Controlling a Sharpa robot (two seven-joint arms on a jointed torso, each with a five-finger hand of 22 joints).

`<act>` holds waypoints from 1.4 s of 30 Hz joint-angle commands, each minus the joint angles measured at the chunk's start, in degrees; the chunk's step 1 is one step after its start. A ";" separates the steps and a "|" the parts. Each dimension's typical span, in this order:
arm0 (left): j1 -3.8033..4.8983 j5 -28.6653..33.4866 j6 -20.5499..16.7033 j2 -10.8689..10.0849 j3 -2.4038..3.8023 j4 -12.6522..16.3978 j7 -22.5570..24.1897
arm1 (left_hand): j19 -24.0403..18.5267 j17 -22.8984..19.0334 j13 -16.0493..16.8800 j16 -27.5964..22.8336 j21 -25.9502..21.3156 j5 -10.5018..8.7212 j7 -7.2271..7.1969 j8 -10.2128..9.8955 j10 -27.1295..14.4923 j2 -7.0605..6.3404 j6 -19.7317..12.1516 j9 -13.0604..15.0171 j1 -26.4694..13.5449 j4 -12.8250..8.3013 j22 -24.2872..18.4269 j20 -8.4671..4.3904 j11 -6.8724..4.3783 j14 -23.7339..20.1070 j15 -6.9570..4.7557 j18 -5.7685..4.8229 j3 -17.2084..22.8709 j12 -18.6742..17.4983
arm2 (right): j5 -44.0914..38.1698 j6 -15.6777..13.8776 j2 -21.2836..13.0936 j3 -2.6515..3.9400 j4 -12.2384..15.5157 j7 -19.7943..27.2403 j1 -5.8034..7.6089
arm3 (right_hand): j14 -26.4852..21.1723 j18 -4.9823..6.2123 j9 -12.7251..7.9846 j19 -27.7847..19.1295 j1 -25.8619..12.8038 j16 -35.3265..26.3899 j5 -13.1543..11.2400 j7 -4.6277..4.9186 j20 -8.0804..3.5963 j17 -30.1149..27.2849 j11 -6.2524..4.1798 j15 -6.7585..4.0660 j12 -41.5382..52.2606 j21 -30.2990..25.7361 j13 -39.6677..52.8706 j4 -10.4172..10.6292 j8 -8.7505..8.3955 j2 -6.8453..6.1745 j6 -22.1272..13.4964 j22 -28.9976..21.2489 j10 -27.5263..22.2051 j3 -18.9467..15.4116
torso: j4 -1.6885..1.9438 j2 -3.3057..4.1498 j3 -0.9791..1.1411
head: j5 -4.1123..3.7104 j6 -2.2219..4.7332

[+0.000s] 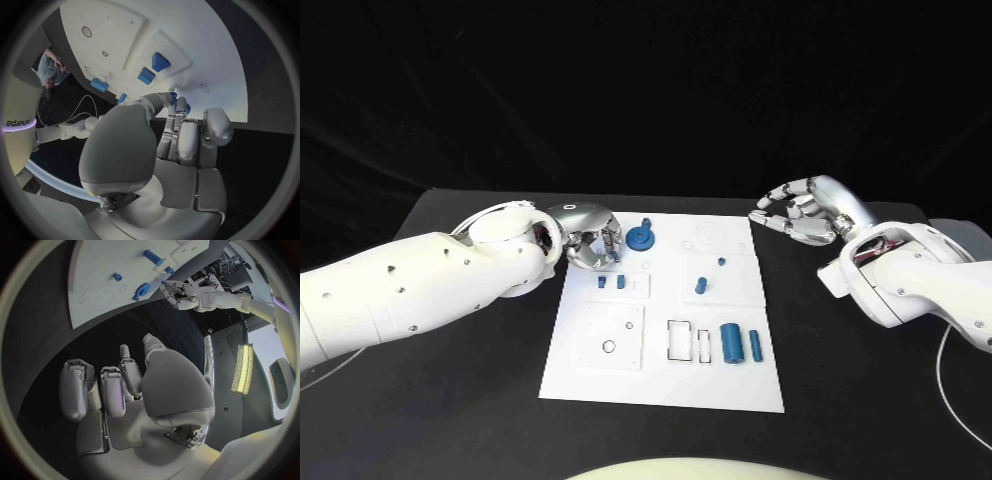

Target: Assemble the parts on the task board

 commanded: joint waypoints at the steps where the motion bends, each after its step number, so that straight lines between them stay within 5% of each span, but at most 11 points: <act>1: -0.13 0.65 1.20 0.31 0.04 -0.10 -0.01 | 0.02 -0.08 -0.07 0.31 0.13 -0.34 -0.17 -0.15 0.31 -0.13 0.39 -0.02 -0.50 0.05 -0.09 0.12 0.14 0.19 -0.02 -0.63 0.12 -0.37 | -0.43 0.59 0.03 0.00 0.11 0.37 -0.04 | 3.78 0.56 0.06 0.57 0.25 -0.27 0.37 -0.03 -0.33 5.46 -0.03 -0.50 -0.04 -0.24 1.13 -0.08 0.20 0.20 -0.25 8.02 -0.19 -0.30 | 0.03 -0.03 0.03 | -0.02 -0.07; 42: -0.57 0.38 4.11 2.17 -0.06 -1.95 -0.78 | -0.21 -0.49 -0.16 0.16 -0.11 -0.47 -0.17 -0.40 0.47 -0.19 0.39 -0.10 -0.78 0.10 -0.42 0.10 0.18 0.02 0.02 -0.55 0.03 -0.90 | -0.43 0.55 -0.05 0.00 0.43 0.36 -0.04 | 3.78 0.56 0.06 0.57 0.25 -0.27 0.37 -0.03 -0.33 5.46 -0.03 -0.50 -0.04 -0.24 1.13 -0.08 0.20 0.20 -0.25 8.02 -0.19 -0.30 | 0.02 0.01 0.02 | -0.11 -0.56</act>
